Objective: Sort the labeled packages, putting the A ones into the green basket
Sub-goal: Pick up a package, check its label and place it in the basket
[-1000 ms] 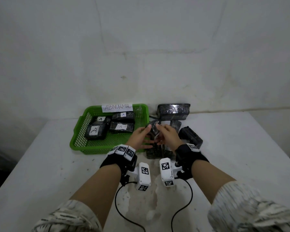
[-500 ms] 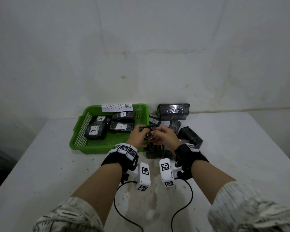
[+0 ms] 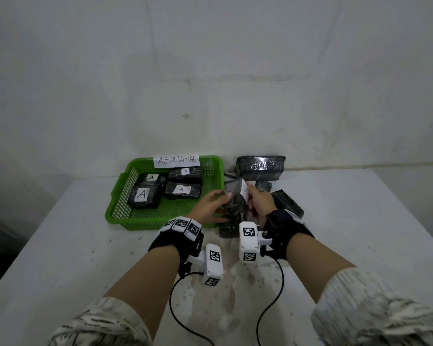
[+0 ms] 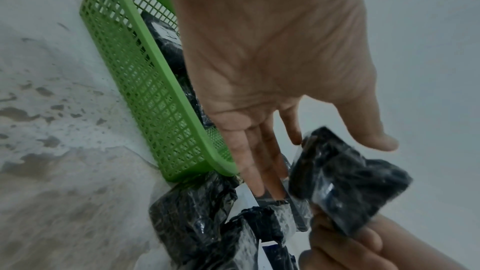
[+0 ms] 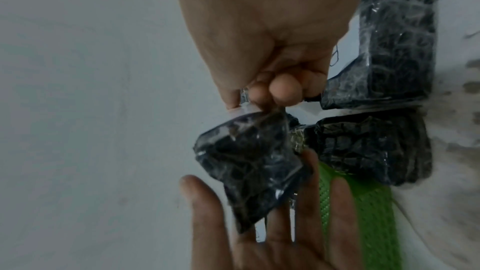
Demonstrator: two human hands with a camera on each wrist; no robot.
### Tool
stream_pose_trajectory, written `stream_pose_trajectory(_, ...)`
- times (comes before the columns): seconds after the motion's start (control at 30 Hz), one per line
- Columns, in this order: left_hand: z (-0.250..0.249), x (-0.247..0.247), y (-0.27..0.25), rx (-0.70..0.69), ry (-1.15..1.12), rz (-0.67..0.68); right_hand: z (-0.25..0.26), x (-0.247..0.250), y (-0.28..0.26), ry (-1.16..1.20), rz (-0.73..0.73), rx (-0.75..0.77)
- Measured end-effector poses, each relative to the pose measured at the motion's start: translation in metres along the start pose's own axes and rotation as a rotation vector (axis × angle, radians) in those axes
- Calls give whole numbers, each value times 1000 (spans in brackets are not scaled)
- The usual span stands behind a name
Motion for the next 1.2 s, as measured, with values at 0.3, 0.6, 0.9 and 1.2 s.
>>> stream_pose_trajectory(0.3,2,-1,13,38,-210,-43,24,-29,-18,-42,190,291)
stream_pose_trajectory(0.6,2,6,9,54,-197,-2,28,-38,-34,33,339,244)
stream_pose_trajectory(0.9,5,0,10,23,-12,-3,18,-30,-28,8,331,215)
stream_pose_trajectory(1.2,0,-3,11,-43,129,-16,13,-28,-24,13,316,123)
Point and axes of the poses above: each hand's wrist, its own y-axis towards the middle knuckle, its own x-axis out of the back of the hand, z = x × y, the point moved 9 cm from there along y, towards the middle knuckle, and after that the axes turned 10 degrees about -z, right-handed, at the moved point
